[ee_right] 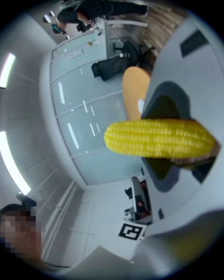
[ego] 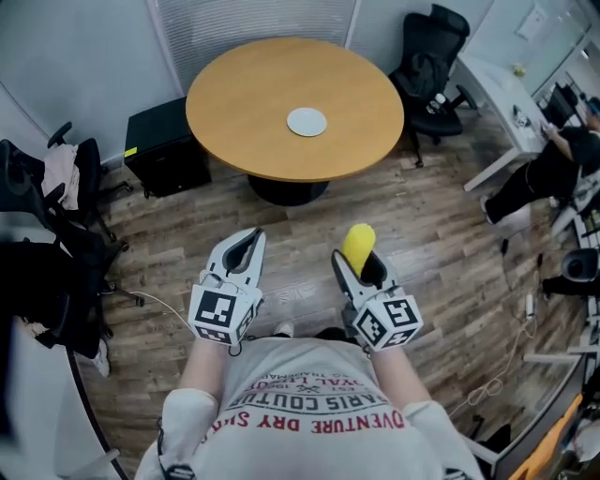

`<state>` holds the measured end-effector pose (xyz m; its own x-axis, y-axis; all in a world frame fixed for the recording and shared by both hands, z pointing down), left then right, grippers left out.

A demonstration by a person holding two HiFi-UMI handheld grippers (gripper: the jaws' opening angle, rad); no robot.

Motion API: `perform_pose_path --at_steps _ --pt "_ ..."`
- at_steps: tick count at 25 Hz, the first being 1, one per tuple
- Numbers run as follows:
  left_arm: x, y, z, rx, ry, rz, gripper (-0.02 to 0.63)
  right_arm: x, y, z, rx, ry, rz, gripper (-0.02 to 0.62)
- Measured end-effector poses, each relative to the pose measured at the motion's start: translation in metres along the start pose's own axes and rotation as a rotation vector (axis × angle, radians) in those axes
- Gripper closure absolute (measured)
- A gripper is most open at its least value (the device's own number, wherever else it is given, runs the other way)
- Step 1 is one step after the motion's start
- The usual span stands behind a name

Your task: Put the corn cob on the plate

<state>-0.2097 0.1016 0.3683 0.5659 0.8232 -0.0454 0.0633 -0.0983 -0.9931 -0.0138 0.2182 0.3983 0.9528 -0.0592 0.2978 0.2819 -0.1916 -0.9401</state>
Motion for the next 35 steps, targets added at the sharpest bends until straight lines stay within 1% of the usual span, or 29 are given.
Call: perform_pose_path --at_steps 4,9,13,16,20,23,27,31,35 --pt "-0.023 -0.007 -0.014 -0.013 0.022 0.045 0.571 0.006 0.000 -0.033 -0.034 0.018 -0.008 0.327" --pt "-0.046 -0.013 -0.036 -0.021 0.070 0.053 0.571 0.021 0.003 -0.076 -0.059 0.073 0.004 0.327" --pt "-0.059 -0.016 -0.061 -0.023 0.136 0.053 0.571 0.045 0.008 -0.115 -0.069 0.135 0.007 0.327" --pt "-0.065 -0.015 -0.091 -0.038 0.181 0.064 0.571 0.070 0.018 -0.144 -0.090 0.181 0.004 0.327" --pt "-0.073 -0.004 -0.141 -0.046 0.231 0.072 0.571 0.111 0.045 -0.185 -0.105 0.233 0.012 0.327" --pt "-0.073 0.006 -0.185 -0.039 0.263 0.073 0.571 0.148 0.065 -0.212 -0.122 0.267 0.032 0.327" --pt "-0.072 0.008 -0.246 -0.038 0.309 0.087 0.571 0.201 0.083 -0.246 -0.152 0.305 0.062 0.327" --pt "-0.068 0.008 -0.304 -0.049 0.324 0.097 0.571 0.250 0.099 -0.274 -0.183 0.327 0.068 0.327" --pt "-0.078 0.009 -0.340 -0.062 0.334 0.107 0.571 0.274 0.107 -0.304 -0.217 0.338 0.073 0.327"
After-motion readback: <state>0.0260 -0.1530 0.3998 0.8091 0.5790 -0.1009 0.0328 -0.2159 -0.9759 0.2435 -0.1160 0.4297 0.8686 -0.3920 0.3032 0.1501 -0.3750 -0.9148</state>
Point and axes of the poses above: the fingertips, and each gripper's own axes: z backward along the fingers, x to its right, y out of its top, the point moved 6 cm from there along z, backward along the fingers, and after that the axes turned 2 degrees about y, right-handed, at the moved point
